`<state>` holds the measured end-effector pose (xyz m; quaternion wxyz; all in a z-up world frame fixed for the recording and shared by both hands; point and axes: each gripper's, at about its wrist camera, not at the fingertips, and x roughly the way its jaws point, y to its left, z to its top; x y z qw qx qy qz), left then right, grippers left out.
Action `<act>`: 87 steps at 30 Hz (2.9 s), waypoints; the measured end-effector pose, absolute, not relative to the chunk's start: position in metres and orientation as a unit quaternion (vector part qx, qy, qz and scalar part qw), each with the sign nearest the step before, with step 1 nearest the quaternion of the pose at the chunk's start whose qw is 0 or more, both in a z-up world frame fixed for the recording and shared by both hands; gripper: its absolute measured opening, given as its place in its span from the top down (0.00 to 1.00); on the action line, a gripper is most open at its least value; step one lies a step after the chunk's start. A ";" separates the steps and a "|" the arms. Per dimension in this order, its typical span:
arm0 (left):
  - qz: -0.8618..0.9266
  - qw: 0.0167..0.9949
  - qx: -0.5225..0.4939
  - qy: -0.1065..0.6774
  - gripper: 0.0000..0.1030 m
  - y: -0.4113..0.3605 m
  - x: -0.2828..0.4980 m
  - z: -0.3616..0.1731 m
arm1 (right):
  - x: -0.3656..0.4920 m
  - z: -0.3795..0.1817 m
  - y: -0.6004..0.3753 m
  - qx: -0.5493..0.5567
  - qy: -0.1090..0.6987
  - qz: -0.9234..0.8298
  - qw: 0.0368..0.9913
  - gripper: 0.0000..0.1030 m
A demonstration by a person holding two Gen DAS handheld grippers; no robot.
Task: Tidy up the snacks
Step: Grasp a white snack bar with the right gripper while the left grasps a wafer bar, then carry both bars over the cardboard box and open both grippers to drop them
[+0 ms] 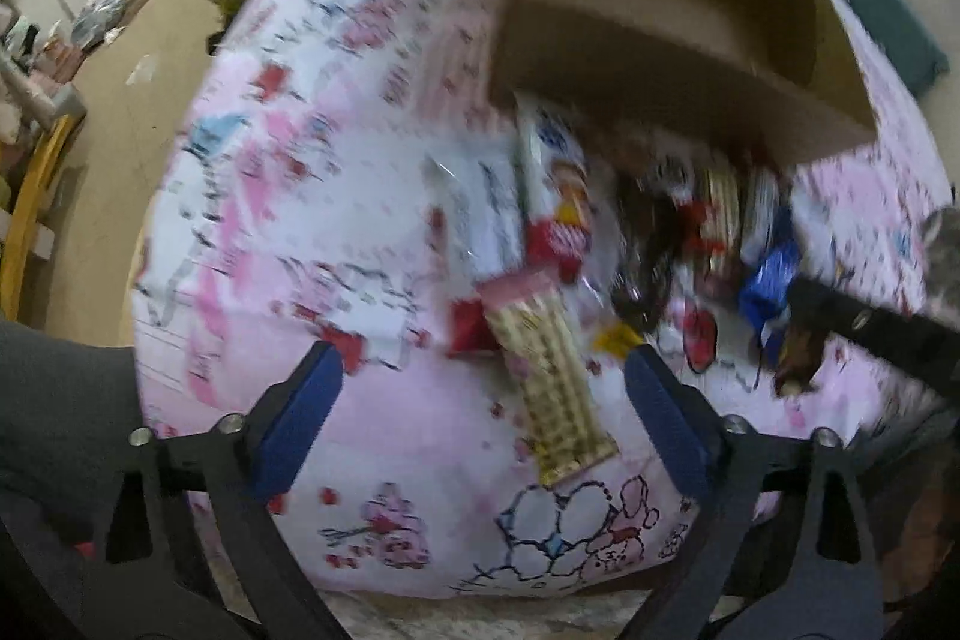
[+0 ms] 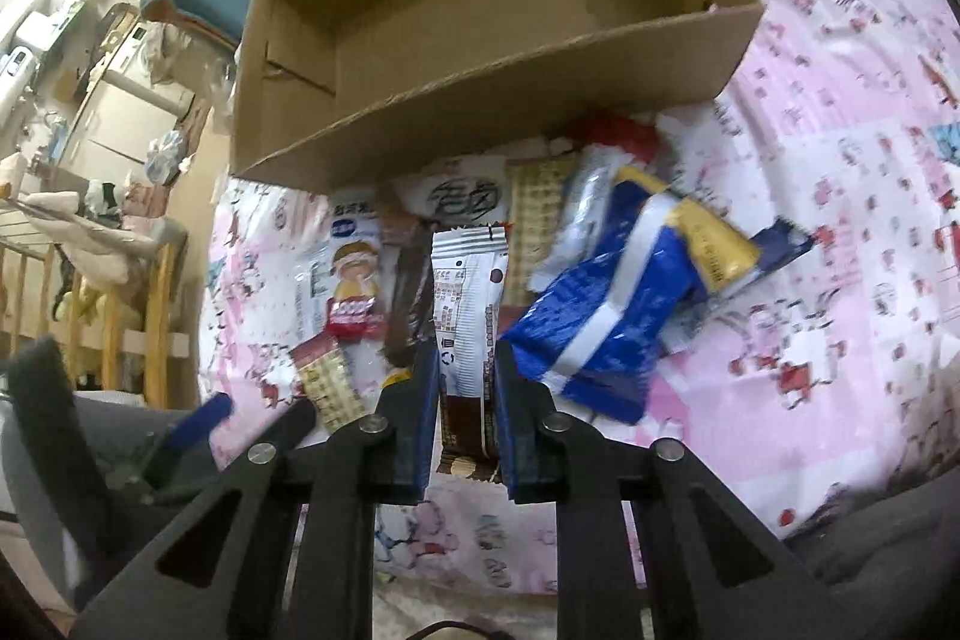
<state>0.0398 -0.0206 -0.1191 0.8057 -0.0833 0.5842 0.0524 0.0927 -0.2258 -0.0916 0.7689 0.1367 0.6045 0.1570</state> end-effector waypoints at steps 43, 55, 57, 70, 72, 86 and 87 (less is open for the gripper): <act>-0.018 0.874 -0.055 0.482 0.79 -0.029 0.158 0.016 | 0.191 0.003 -0.226 0.106 0.497 0.137 0.850 0.82; -0.040 0.861 -0.039 0.505 0.79 -0.049 0.215 -0.033 | 0.251 -0.041 -0.229 0.101 0.527 0.115 0.836 0.82; -0.042 0.855 -0.044 0.515 0.79 -0.049 0.220 -0.045 | 0.255 -0.051 -0.229 0.100 0.535 0.116 0.831 0.82; -0.042 0.836 -0.048 0.544 0.78 -0.053 0.232 -0.074 | 0.269 -0.094 -0.227 0.125 0.587 0.142 0.787 0.82; -0.039 0.841 -0.039 0.539 0.78 -0.055 0.231 -0.072 | 0.271 -0.098 -0.227 0.128 0.593 0.143 0.782 0.82; -0.036 0.850 -0.023 0.525 0.78 -0.057 0.231 -0.068 | 0.274 -0.103 -0.212 0.130 0.609 0.160 0.765 0.81; -0.035 0.850 -0.024 0.525 0.77 -0.057 0.231 -0.067 | 0.274 -0.101 -0.211 0.130 0.608 0.161 0.767 0.79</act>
